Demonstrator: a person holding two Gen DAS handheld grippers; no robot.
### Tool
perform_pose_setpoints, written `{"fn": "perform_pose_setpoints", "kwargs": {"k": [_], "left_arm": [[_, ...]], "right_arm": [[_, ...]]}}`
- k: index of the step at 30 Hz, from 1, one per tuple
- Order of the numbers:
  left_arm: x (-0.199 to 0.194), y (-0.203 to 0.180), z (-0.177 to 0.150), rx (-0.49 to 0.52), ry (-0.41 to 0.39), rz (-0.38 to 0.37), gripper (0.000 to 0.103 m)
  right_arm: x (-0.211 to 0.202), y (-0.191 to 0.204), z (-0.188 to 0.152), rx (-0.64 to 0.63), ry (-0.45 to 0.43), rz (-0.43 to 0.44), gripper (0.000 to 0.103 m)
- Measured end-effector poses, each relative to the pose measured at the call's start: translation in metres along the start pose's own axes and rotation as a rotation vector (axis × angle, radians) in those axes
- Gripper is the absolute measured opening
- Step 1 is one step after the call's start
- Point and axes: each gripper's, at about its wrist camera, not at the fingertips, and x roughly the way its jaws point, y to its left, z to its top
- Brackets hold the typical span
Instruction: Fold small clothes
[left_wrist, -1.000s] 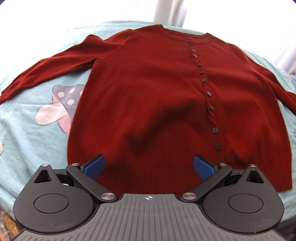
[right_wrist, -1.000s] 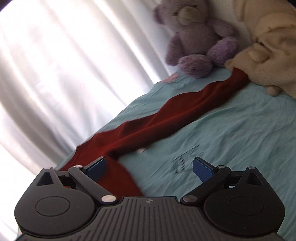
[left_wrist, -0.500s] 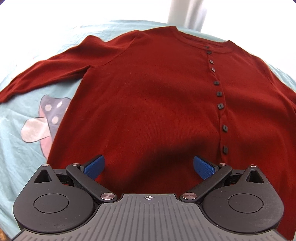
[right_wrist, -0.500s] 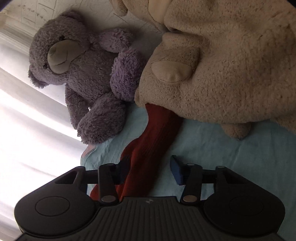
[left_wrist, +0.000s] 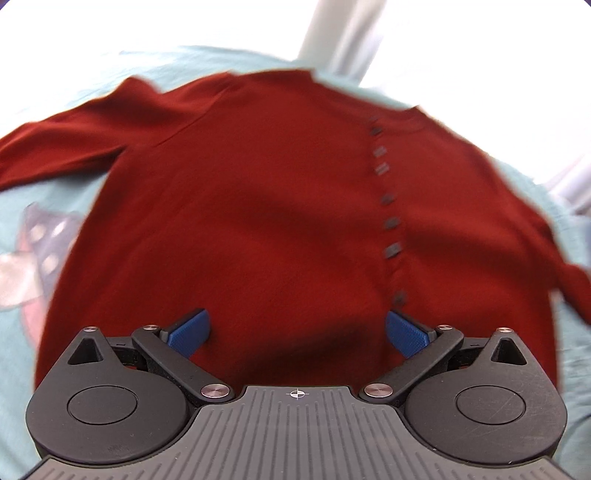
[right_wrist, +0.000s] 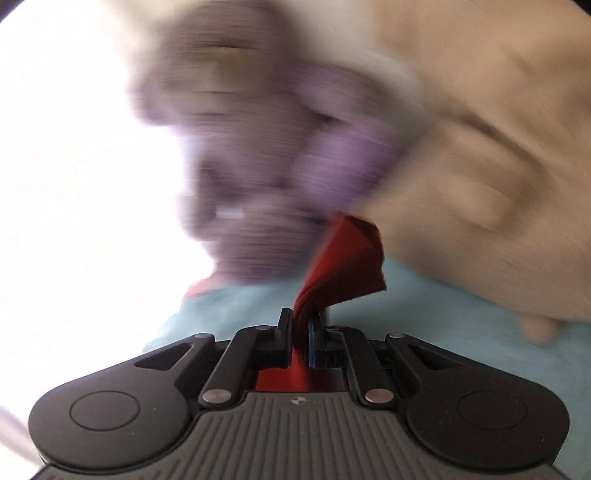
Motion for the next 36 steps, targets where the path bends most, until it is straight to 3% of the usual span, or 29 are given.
{"fn": "perform_pose_setpoints", "kwargs": {"k": [5, 7, 9, 10, 14, 19, 22, 24, 26, 27, 36], "left_arm": [[-0.005, 0.000, 0.040, -0.019, -0.042, -0.248, 0.103], [-0.003, 0.002, 0.055, -0.045, -0.053, -0.370, 0.103], [0.005, 0.007, 0.068, -0.073, -0.052, -0.455, 0.103], [0.012, 0.009, 0.073, -0.085, -0.046, -0.479, 0.103], [0.046, 0.018, 0.084, -0.107, 0.038, -0.494, 0.103], [0.074, 0.015, 0.084, -0.139, 0.133, -0.558, 0.097], [0.074, 0.009, 0.081, -0.149, 0.177, -0.624, 0.091], [0.087, 0.003, 0.082, -0.155, 0.223, -0.617, 0.080], [0.095, 0.001, 0.082, -0.159, 0.244, -0.621, 0.079], [0.097, 0.000, 0.082, -0.157, 0.248, -0.617, 0.073], [0.099, 0.014, 0.084, -0.172, 0.256, -0.536, 0.072]], "right_arm": [[-0.035, 0.147, -0.056, -0.284, 0.103, 0.452, 0.007], [-0.041, 0.189, -0.096, -0.383, 0.229, 0.593, 0.008], [-0.036, 0.214, -0.142, -0.445, 0.409, 0.656, 0.022], [-0.034, 0.217, -0.162, -0.458, 0.480, 0.652, 0.037], [-0.024, 0.191, -0.195, -0.426, 0.593, 0.554, 0.040], [-0.012, 0.151, -0.175, -0.342, 0.595, 0.418, 0.041], [-0.016, 0.140, -0.168, -0.283, 0.574, 0.392, 0.041], [-0.019, 0.131, -0.167, -0.241, 0.566, 0.387, 0.043], [-0.018, 0.125, -0.168, -0.219, 0.567, 0.385, 0.044], [-0.018, 0.125, -0.170, -0.217, 0.571, 0.381, 0.044], [-0.024, 0.109, -0.162, -0.180, 0.563, 0.356, 0.050]]}}
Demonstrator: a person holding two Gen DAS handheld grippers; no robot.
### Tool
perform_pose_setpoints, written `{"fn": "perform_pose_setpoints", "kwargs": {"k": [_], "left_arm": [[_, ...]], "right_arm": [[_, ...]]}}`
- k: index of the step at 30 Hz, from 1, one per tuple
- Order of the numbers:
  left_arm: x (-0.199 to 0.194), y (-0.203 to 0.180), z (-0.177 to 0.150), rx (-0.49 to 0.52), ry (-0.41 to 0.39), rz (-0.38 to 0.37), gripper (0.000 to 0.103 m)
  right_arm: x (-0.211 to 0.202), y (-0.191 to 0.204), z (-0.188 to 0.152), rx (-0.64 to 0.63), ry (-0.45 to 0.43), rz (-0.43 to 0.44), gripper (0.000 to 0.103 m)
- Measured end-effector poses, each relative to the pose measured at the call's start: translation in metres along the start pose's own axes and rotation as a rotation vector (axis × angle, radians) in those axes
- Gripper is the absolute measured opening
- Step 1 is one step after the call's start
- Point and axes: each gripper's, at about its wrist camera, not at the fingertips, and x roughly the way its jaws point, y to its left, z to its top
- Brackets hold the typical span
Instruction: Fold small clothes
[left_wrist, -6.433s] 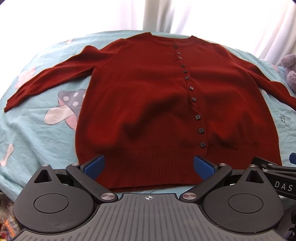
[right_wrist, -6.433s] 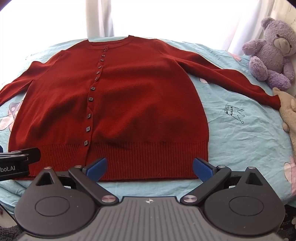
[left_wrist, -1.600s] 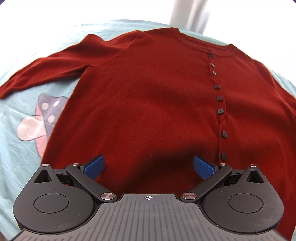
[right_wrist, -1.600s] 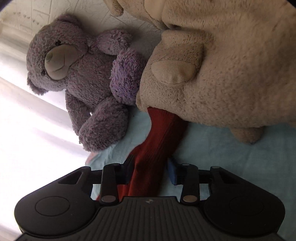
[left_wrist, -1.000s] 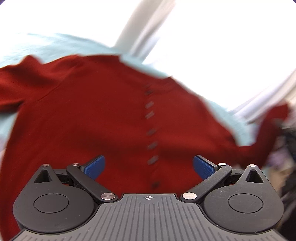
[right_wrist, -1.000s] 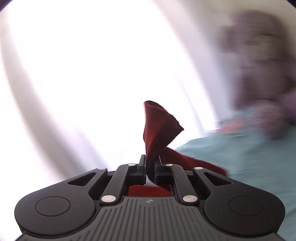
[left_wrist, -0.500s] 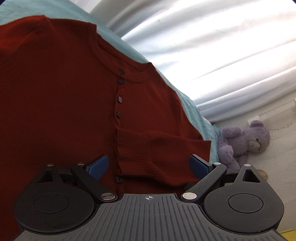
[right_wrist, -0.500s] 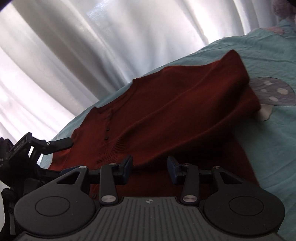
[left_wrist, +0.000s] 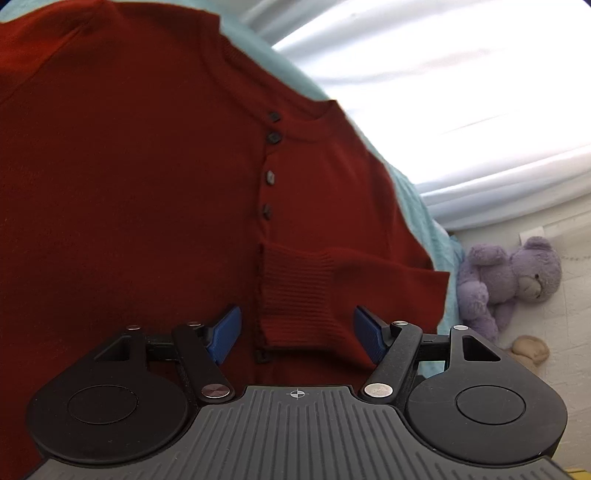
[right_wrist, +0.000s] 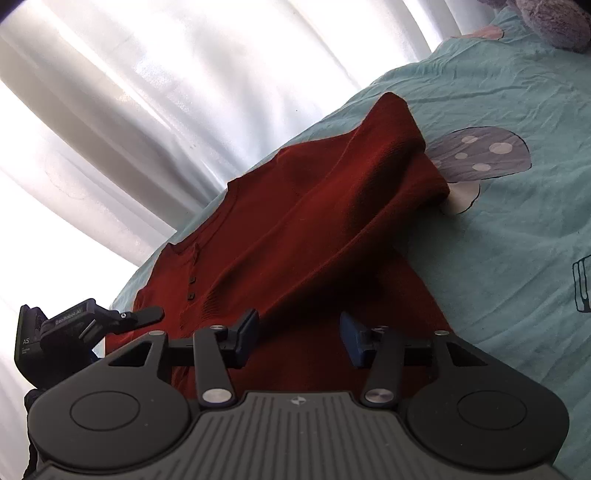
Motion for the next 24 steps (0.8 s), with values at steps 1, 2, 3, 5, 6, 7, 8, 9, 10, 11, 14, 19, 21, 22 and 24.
{"fn": "perform_pose_setpoints", "kwargs": {"k": [1, 2, 3, 5, 6, 7, 8, 9, 10, 11, 14, 19, 21, 22, 24], "left_arm": [[0.001, 0.000, -0.001, -0.008, 0.001, -0.014, 0.072], [0.002, -0.001, 0.000, -0.011, 0.005, -0.020, 0.072], [0.003, -0.003, 0.000, -0.009, 0.002, -0.027, 0.072], [0.007, -0.009, 0.000, 0.015, -0.001, -0.035, 0.070], [0.007, -0.011, 0.000, 0.026, 0.000, -0.020, 0.067], [0.008, -0.013, 0.001, 0.038, -0.006, -0.005, 0.064], [0.007, -0.013, 0.002, 0.045, -0.010, 0.009, 0.057], [0.005, -0.013, 0.002, 0.048, -0.017, 0.012, 0.046], [0.004, -0.010, 0.003, 0.040, -0.015, 0.006, 0.037], [0.005, -0.008, 0.004, 0.024, 0.000, -0.007, 0.024], [0.009, -0.005, 0.005, 0.022, 0.016, 0.012, 0.021], [0.030, -0.010, 0.009, 0.027, 0.053, -0.022, 0.027], [0.036, -0.016, 0.012, 0.043, 0.053, -0.020, 0.014], [0.036, -0.020, 0.014, 0.065, 0.046, -0.001, 0.005], [0.024, -0.029, 0.023, 0.100, -0.007, 0.026, 0.006]], "right_arm": [[0.000, -0.001, 0.000, 0.004, 0.002, 0.001, 0.050], [0.001, -0.002, -0.001, 0.008, 0.005, 0.001, 0.050], [0.001, -0.002, -0.001, 0.011, 0.008, 0.000, 0.050], [0.004, -0.001, -0.003, 0.012, 0.012, 0.002, 0.050], [0.005, 0.000, -0.003, 0.011, 0.014, 0.002, 0.050], [0.005, 0.001, -0.003, 0.010, 0.014, 0.004, 0.050], [0.004, 0.002, -0.003, 0.009, 0.014, 0.005, 0.050], [0.005, 0.002, -0.003, 0.008, 0.014, 0.005, 0.050], [0.005, 0.002, -0.003, 0.007, 0.015, 0.004, 0.050], [0.005, 0.001, -0.002, 0.007, 0.015, 0.004, 0.050], [0.007, 0.000, -0.002, 0.009, 0.015, 0.001, 0.050], [0.011, 0.001, 0.001, 0.011, 0.013, -0.005, 0.050], [0.013, 0.002, 0.002, 0.007, 0.012, -0.010, 0.051], [0.014, 0.002, 0.003, 0.005, 0.011, -0.013, 0.051], [0.016, 0.003, 0.006, 0.004, 0.011, -0.019, 0.051]]}}
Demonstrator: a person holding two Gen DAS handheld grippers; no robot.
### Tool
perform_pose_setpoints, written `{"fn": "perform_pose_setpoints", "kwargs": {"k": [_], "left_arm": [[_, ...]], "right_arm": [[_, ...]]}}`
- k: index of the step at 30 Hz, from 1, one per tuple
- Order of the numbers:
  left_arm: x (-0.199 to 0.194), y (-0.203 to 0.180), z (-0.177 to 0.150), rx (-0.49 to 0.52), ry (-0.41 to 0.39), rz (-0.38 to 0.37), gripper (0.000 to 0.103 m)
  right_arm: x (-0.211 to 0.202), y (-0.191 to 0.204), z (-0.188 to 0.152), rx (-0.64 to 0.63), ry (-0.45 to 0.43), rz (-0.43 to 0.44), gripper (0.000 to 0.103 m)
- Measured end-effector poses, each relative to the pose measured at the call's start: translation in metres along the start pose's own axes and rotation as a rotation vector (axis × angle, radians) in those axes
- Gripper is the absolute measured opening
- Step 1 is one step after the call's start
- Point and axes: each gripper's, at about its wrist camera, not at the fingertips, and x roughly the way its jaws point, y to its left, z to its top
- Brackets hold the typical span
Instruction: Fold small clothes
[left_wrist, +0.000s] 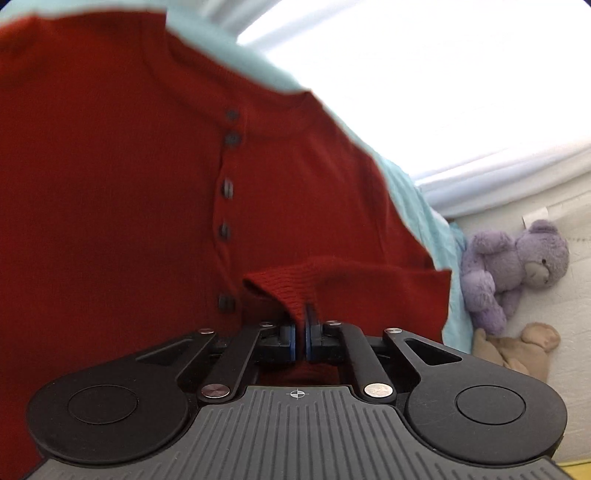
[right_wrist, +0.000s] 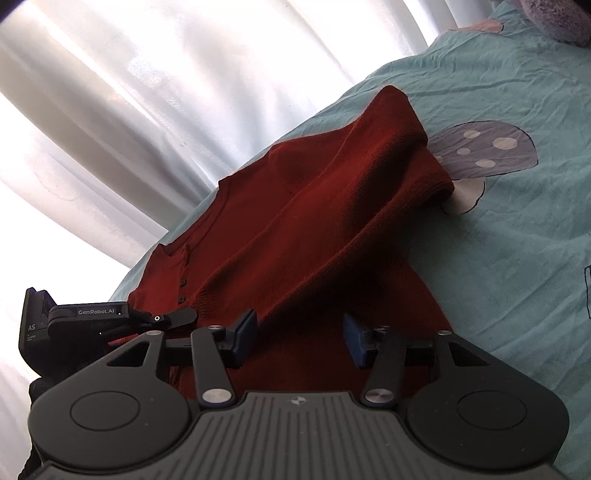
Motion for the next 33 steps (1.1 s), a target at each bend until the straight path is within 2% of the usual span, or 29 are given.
{"fn": "perform_pose_setpoints", "kwargs": {"k": [4, 7, 9, 12, 16, 19, 23, 27, 30, 32, 33], "left_arm": [[-0.059, -0.003, 0.029, 0.022, -0.205, 0.027, 0.006], [-0.103, 0.007, 0.042, 0.065, -0.369, 0.162, 0.006], [-0.123, 0.021, 0.047, 0.073, -0.429, 0.258, 0.006], [-0.135, 0.048, 0.047, 0.031, -0.427, 0.308, 0.006], [-0.122, 0.065, 0.040, 0.001, -0.376, 0.332, 0.006], [-0.116, 0.071, 0.035, 0.014, -0.365, 0.355, 0.006], [-0.116, 0.068, 0.039, 0.053, -0.363, 0.348, 0.006], [-0.116, 0.063, 0.042, 0.094, -0.354, 0.361, 0.006], [-0.115, 0.060, 0.045, 0.118, -0.355, 0.356, 0.006], [-0.115, 0.058, 0.046, 0.135, -0.359, 0.352, 0.006], [-0.115, 0.057, 0.048, 0.145, -0.361, 0.351, 0.006]], "right_arm": [[0.002, -0.001, 0.008, -0.004, -0.016, -0.023, 0.055], [0.002, -0.003, 0.013, 0.010, -0.031, -0.033, 0.056], [0.004, -0.004, 0.017, 0.027, -0.031, -0.019, 0.058], [0.009, -0.004, 0.024, 0.066, -0.020, 0.018, 0.059], [0.021, 0.002, 0.035, 0.097, -0.005, 0.042, 0.059], [0.023, 0.013, 0.053, 0.070, -0.050, 0.036, 0.059], [0.039, 0.027, 0.082, -0.072, -0.084, -0.083, 0.067], [0.073, 0.035, 0.100, -0.173, -0.065, -0.187, 0.066], [0.092, 0.040, 0.105, -0.232, -0.048, -0.226, 0.061], [0.104, 0.042, 0.105, -0.265, -0.026, -0.259, 0.045], [0.108, 0.043, 0.105, -0.274, -0.023, -0.259, 0.043]]}}
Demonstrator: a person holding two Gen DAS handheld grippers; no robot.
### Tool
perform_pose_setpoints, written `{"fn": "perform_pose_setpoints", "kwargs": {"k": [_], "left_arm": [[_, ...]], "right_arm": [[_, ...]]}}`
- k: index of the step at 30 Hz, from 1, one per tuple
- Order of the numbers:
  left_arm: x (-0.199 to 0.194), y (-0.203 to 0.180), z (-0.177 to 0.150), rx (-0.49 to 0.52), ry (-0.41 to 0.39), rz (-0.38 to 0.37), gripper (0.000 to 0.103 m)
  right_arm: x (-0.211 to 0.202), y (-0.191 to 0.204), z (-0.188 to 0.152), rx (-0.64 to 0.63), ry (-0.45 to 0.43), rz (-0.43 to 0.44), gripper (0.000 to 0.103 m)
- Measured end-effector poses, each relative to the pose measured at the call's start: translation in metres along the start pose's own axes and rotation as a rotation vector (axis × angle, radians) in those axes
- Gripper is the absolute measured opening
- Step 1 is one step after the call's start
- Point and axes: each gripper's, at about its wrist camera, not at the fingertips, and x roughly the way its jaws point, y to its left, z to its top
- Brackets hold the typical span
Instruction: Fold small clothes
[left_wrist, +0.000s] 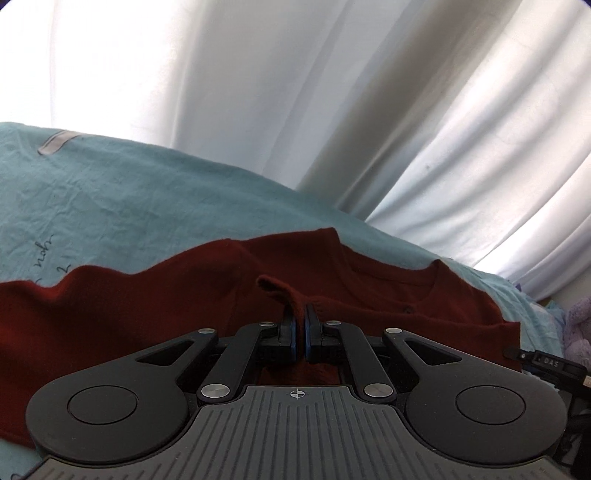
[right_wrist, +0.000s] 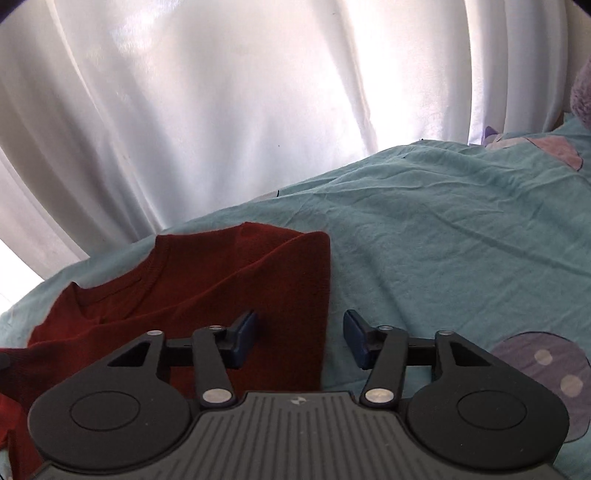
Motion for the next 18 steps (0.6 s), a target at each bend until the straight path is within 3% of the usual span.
{"fn": "perform_pose_setpoints", "kwargs": {"k": [3, 4, 7, 9, 14, 15, 18], "left_arm": [[0.002, -0.003, 0.004, 0.017, -0.013, -0.003, 0.006], [0.002, -0.004, 0.005, 0.021, -0.021, -0.002, 0.006], [-0.001, -0.008, 0.009, 0.046, -0.068, 0.001, 0.006], [0.002, -0.013, 0.009, 0.076, -0.079, 0.014, 0.006], [0.030, -0.011, -0.004, 0.129, -0.021, 0.097, 0.006], [0.034, -0.007, -0.007, 0.124, -0.008, 0.110, 0.006], [0.039, 0.001, -0.012, 0.103, 0.010, 0.126, 0.006]], "right_arm": [[0.003, 0.003, 0.001, -0.033, -0.024, -0.017, 0.024], [0.002, 0.004, 0.002, -0.039, -0.042, -0.021, 0.010], [-0.009, 0.005, 0.005, -0.052, -0.136, -0.076, 0.007], [-0.009, 0.002, 0.006, -0.044, -0.152, -0.099, 0.007], [-0.006, -0.005, 0.001, -0.060, -0.169, -0.210, 0.003], [-0.010, -0.008, 0.002, -0.031, -0.157, -0.203, 0.004], [-0.039, -0.018, -0.005, 0.086, -0.147, -0.038, 0.006]]}}
